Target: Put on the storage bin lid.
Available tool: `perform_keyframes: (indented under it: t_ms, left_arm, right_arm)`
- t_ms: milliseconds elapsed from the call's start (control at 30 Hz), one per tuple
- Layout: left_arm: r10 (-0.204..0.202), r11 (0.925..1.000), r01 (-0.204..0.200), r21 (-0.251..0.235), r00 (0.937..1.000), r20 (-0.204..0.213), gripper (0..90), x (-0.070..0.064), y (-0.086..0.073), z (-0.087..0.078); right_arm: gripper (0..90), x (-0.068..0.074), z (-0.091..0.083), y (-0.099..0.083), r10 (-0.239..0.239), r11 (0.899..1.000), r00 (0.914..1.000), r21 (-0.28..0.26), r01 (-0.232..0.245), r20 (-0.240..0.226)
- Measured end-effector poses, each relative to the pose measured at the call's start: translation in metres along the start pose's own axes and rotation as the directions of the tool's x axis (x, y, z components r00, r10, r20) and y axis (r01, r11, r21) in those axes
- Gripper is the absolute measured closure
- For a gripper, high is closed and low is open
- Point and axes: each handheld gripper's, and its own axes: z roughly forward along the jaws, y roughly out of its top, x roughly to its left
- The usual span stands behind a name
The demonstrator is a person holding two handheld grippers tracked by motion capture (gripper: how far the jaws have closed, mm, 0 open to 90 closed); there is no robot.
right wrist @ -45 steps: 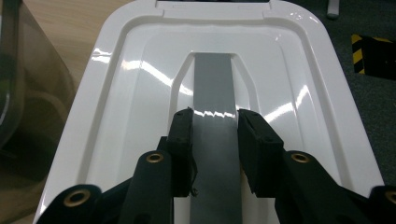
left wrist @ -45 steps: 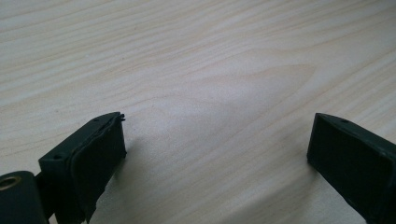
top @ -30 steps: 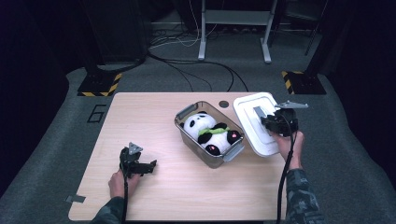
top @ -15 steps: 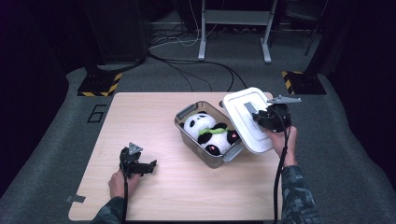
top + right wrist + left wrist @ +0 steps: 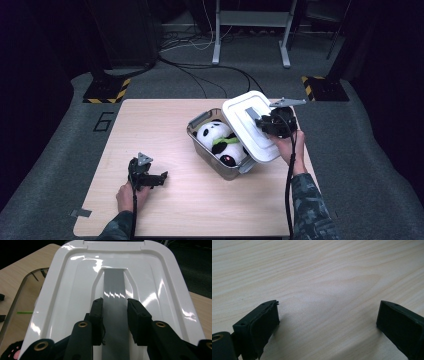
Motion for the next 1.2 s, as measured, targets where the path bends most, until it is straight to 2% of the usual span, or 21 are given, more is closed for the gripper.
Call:
perform_keyframes:
  t_ms: [667, 1033, 1200]
  left_arm:
    - [0.004, 1.0000, -0.004, 0.006, 1.0000, 0.002, 4.0, 0.000, 0.000, 0.000]
    - [0.001, 1.0000, -0.001, -0.003, 1.0000, 0.000, 4.0, 0.000, 0.000, 0.000]
    - [0.002, 1.0000, -0.002, -0.001, 1.0000, 0.001, 4.0, 0.000, 0.000, 0.000]
  right_arm:
    - [67.0, 0.032, 0.021, 0.015, -0.047, 0.998, 0.9956, 0.029, 0.050, -0.081]
    - [67.0, 0.053, 0.039, 0.021, -0.096, 0.993, 0.9863, 0.057, 0.105, -0.134]
    - [67.0, 0.058, 0.047, 0.021, -0.099, 0.990, 0.9807, 0.082, 0.114, -0.169]
